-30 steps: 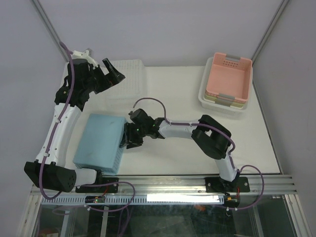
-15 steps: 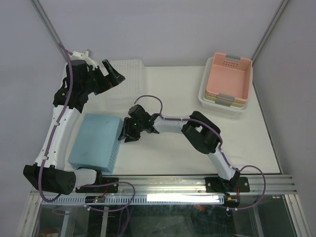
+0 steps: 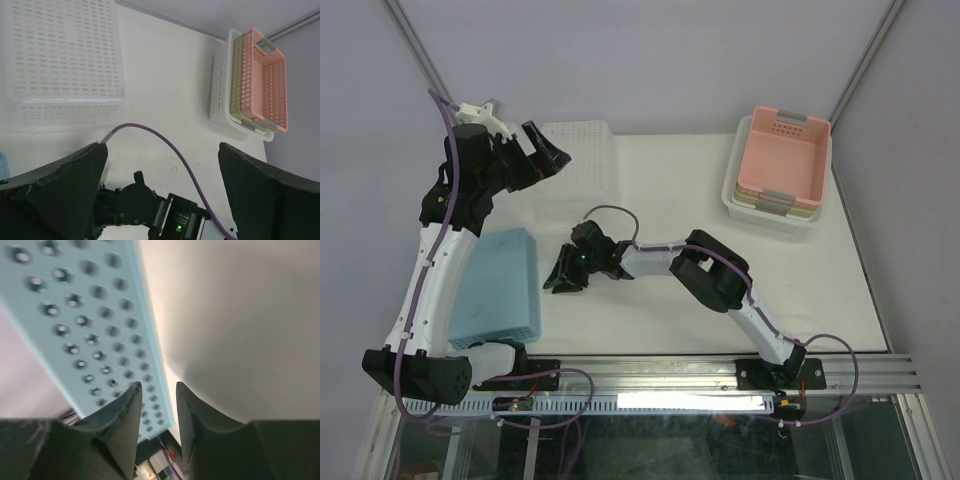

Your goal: Turn the large container upside down

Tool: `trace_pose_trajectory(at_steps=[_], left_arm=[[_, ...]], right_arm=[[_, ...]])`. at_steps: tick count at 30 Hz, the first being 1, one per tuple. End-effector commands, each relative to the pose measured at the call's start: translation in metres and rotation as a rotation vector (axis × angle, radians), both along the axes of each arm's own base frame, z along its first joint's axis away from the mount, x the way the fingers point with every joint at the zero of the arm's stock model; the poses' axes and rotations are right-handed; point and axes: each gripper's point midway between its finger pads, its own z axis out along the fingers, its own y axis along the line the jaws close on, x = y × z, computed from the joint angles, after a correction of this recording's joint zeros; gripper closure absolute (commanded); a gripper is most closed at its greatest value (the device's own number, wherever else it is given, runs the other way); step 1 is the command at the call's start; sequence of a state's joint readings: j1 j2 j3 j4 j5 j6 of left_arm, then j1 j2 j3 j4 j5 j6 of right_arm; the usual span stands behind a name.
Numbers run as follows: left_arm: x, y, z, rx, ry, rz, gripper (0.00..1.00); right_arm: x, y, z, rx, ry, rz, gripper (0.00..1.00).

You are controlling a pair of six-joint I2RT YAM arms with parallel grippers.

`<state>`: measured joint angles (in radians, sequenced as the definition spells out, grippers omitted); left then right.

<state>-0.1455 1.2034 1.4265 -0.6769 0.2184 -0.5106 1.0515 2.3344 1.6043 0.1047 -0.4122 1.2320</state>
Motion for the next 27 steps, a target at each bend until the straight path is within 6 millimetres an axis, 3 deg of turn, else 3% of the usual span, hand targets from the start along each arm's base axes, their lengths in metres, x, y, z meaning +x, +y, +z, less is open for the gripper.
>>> trace_pose_trajectory(at_steps=[1,5,12,17,20,27], left_arm=[[-0.009,-0.007,0.015,0.005,-0.048,-0.046,0.01],[-0.007,-0.004,0.016,0.014,-0.052,-0.034,0.01],[-0.008,-0.001,0.021,0.025,-0.066,-0.018,0.01],[-0.011,0.002,0.027,0.03,-0.075,-0.007,0.01],[-0.012,0.002,0.026,0.029,-0.067,-0.006,0.01],[-0.012,0.002,0.02,0.028,-0.052,-0.007,0.01]], right_arm=[[-0.015,-0.018,0.039,0.065,0.043,-0.02,0.65],[-0.038,-0.021,0.043,0.073,0.095,0.017,0.72],[-0.071,0.026,0.056,0.146,0.111,0.158,0.89],[-0.057,0.067,0.067,0.226,0.049,0.193,0.92],[-0.051,0.082,0.062,0.24,0.052,0.213,0.94],[-0.036,0.055,0.042,0.182,0.061,0.116,0.95]])
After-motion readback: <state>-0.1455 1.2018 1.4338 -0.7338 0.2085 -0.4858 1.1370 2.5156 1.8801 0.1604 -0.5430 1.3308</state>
